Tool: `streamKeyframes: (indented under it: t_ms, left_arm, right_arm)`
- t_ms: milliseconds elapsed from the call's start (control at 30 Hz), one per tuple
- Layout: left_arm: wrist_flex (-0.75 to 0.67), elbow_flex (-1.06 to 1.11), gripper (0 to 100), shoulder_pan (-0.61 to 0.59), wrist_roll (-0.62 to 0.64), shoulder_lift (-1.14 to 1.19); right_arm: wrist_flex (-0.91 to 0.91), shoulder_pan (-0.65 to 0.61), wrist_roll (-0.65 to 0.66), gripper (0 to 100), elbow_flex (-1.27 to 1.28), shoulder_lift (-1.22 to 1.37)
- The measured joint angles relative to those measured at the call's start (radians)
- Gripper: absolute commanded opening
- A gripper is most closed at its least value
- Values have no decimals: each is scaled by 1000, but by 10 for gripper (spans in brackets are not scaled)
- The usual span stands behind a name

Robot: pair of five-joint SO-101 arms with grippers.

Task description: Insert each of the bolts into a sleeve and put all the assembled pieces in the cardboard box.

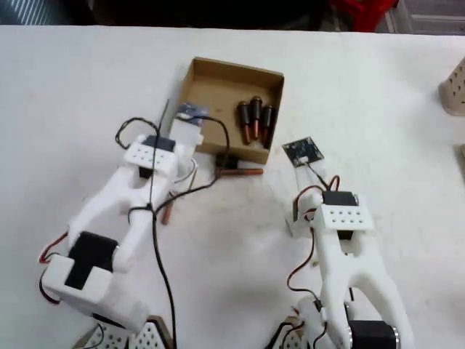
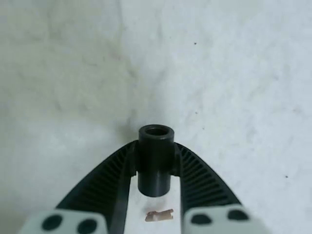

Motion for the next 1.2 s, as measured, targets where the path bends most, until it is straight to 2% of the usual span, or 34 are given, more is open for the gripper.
streamKeyframes:
  t_ms: [167, 400, 600, 867, 967, 1100, 1200]
  left_arm:
    - [-2, -71, 110, 3, 0, 75]
    - [15, -98, 289, 0, 0, 118]
    - [87, -98, 265, 8, 0, 75]
    - [98, -98, 164, 8, -2, 40]
    - [98, -63, 185, 28, -18, -23]
    - [97, 40, 243, 133, -94, -137]
    - [44, 123, 269, 184, -121, -187]
  right_arm:
    - [0, 0, 0, 18, 0, 0]
    - [0, 0, 0, 18, 0, 0]
    - [0, 0, 0, 18, 0, 0]
    - [0, 0, 0, 18, 0, 0]
    - [0, 0, 0, 18, 0, 0]
    - [0, 0, 0, 18, 0, 0]
    - [0, 0, 0, 18, 0, 0]
